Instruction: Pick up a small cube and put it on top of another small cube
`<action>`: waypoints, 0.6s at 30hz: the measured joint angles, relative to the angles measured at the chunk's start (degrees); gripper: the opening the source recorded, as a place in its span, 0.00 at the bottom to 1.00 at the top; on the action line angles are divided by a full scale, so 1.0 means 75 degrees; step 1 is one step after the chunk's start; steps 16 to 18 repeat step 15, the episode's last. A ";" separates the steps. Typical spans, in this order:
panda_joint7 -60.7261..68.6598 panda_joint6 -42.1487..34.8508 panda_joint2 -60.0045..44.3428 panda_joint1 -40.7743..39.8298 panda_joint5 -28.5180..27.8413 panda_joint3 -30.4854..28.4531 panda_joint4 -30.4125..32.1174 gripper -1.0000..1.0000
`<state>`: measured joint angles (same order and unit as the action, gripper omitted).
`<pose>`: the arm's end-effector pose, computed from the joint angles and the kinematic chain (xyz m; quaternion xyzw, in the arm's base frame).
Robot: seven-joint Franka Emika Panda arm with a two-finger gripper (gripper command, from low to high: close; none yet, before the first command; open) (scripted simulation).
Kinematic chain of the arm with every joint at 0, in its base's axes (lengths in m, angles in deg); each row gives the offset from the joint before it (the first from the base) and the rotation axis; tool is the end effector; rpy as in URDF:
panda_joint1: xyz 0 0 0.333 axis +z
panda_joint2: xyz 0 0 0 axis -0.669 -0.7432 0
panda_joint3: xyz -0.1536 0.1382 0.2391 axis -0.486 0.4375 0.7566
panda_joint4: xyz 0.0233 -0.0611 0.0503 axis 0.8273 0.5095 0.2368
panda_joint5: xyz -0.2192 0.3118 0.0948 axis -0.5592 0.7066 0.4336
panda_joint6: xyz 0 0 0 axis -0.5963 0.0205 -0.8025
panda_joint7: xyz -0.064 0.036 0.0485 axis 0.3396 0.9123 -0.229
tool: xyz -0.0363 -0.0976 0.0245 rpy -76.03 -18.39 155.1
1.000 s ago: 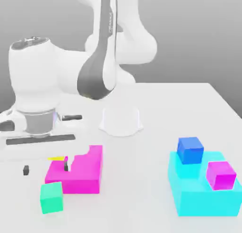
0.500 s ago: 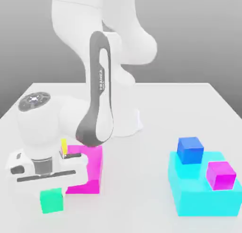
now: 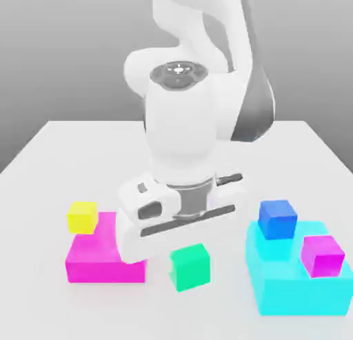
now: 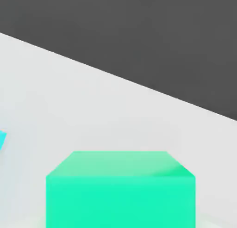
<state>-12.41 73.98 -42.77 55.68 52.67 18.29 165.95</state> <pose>0.4686 0.0883 0.2806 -0.9826 0.1838 0.0090 0.0235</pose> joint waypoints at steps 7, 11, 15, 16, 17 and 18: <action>-0.2311 -0.1083 0.0609 0.1739 -0.0506 0.0872 -0.0489 0.00; -0.2634 -0.0155 -0.0108 0.1892 -0.0661 0.0810 -0.0274 1.00; -0.2633 -0.0154 -0.0108 0.1880 -0.0660 0.0810 -0.0274 1.00; -0.2633 -0.0154 -0.0108 0.1880 -0.0660 0.0810 -0.0274 1.00; -0.2633 -0.0154 -0.0108 0.1880 -0.0660 0.0810 -0.0274 1.00; -0.2633 -0.0154 -0.0108 0.1880 -0.0660 0.0810 -0.0274 1.00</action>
